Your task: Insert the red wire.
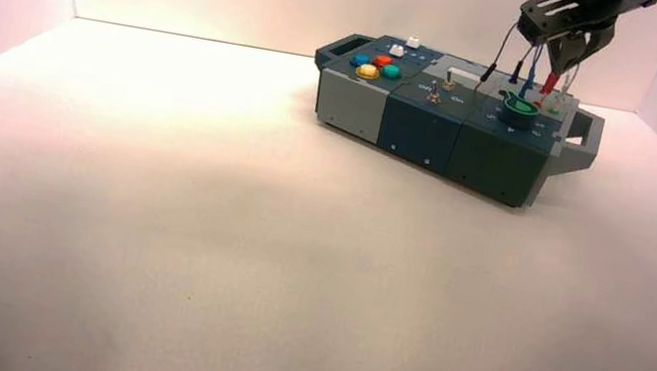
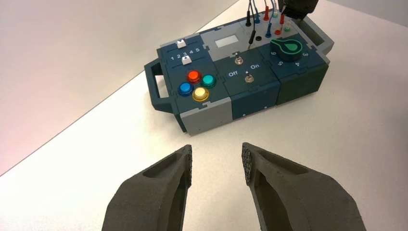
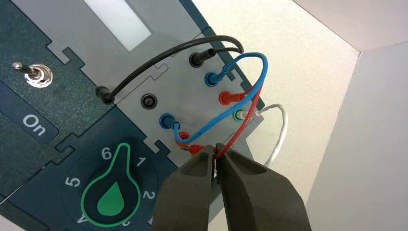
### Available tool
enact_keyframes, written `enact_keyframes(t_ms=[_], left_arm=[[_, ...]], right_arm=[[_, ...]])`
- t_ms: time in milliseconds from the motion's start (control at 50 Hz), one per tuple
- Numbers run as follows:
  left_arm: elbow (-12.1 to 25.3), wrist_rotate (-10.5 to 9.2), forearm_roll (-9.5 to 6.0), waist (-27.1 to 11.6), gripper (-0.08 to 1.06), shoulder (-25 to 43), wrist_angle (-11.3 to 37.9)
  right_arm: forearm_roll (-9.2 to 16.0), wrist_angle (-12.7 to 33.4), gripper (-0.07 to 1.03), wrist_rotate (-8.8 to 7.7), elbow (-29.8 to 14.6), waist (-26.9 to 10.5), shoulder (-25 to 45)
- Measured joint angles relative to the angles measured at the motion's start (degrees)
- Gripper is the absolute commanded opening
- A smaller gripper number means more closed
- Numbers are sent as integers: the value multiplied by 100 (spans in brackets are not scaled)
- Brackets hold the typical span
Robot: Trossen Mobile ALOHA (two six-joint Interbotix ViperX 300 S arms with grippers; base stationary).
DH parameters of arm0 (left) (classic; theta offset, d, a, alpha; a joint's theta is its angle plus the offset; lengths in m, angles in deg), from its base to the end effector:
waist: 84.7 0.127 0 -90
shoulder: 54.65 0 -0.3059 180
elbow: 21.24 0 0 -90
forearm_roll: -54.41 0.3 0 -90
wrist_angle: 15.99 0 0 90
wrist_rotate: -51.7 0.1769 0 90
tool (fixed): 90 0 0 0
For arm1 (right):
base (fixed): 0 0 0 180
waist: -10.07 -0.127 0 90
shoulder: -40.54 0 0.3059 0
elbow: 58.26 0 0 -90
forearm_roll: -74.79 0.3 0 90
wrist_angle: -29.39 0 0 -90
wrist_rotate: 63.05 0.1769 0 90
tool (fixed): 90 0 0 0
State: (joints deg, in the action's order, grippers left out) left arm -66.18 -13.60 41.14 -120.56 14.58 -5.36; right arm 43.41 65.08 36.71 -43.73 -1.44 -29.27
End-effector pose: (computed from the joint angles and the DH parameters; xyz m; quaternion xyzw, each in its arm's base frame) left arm 0.2475 -0.1882 0.1900 0.1765 0.2509 -0.3404 0.8888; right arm 0.4223 0.0312 0.0890 -0.2569 0.5297 0.0317 0.8077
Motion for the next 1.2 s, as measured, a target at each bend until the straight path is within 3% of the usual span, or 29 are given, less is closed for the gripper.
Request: enact_keyframes(t_ms=[1200], left_arm=[[0, 0, 0, 0, 56, 0, 0]], right_arm=[[-44, -26, -2, 35, -141, -18, 220]])
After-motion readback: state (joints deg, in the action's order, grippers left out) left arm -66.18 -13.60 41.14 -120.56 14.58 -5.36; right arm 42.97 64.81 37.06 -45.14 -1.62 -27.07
